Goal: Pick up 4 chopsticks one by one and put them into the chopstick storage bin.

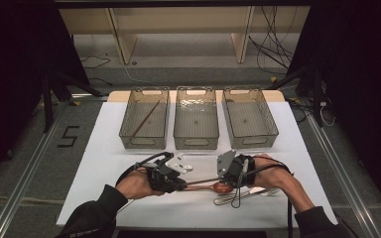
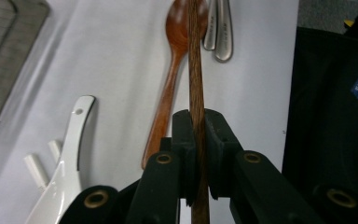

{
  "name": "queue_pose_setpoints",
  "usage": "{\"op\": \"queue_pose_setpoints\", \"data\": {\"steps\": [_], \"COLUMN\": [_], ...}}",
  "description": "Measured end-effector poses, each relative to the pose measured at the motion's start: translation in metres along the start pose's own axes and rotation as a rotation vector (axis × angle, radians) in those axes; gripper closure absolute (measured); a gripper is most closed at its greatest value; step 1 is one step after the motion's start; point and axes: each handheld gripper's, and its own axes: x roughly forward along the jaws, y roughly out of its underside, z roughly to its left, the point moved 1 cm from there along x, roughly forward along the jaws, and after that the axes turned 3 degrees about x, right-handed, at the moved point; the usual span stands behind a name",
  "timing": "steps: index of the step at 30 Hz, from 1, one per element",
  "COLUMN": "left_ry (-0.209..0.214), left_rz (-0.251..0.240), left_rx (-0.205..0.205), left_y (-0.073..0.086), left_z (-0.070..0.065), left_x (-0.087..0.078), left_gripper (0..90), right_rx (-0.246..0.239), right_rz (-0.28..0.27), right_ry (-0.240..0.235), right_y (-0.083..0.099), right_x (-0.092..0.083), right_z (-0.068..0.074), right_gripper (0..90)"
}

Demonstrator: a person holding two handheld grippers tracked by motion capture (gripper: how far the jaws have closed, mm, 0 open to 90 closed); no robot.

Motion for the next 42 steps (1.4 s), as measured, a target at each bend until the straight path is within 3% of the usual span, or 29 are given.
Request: {"op": "queue_pose_setpoints", "data": {"steps": [5, 9, 12, 18, 24, 30, 36, 42], "left_ry": [-0.044, -0.087, -0.121, -0.190, -0.219, -0.233, -0.249, -0.278], "left_rz": [-0.014, -0.025, -0.037, -0.098, -0.150, -0.166, -0.178, -0.226], "left_rx": [-0.037, -0.080, -0.114, -0.195, -0.256, -0.296, -0.332, -0.383], "left_y": [0.006, 0.011, 0.015, 0.023, 0.029, 0.033, 0.037, 0.042], "left_z": [0.007, 0.013, 0.018, 0.029, 0.037, 0.044, 0.051, 0.063], "left_x": [-0.007, -0.012, -0.016, -0.028, -0.039, -0.045, -0.050, -0.063], "left_gripper": [83.1, 83.1, 83.0, 83.0, 83.1, 83.1, 83.1, 83.1], "right_rx": [0.114, 0.219, 0.300, 0.485, 0.600, 0.667, 0.672, 0.703], "right_rz": [-0.109, -0.186, -0.239, -0.374, -0.443, -0.482, -0.488, -0.488], "right_ry": [0.067, 0.154, 0.181, 0.204, 0.208, 0.193, 0.189, 0.183], "right_y": [0.004, 0.006, 0.008, 0.017, 0.029, 0.040, 0.044, 0.050], "right_x": [-0.013, -0.019, -0.022, -0.028, -0.026, -0.025, -0.027, -0.027], "right_z": [-0.007, -0.010, -0.009, -0.005, 0.000, 0.007, 0.015, 0.019], "right_gripper": [51.1, 44.1, 39.7, 33.9, 30.0, 28.0, 28.2, 27.8]}}
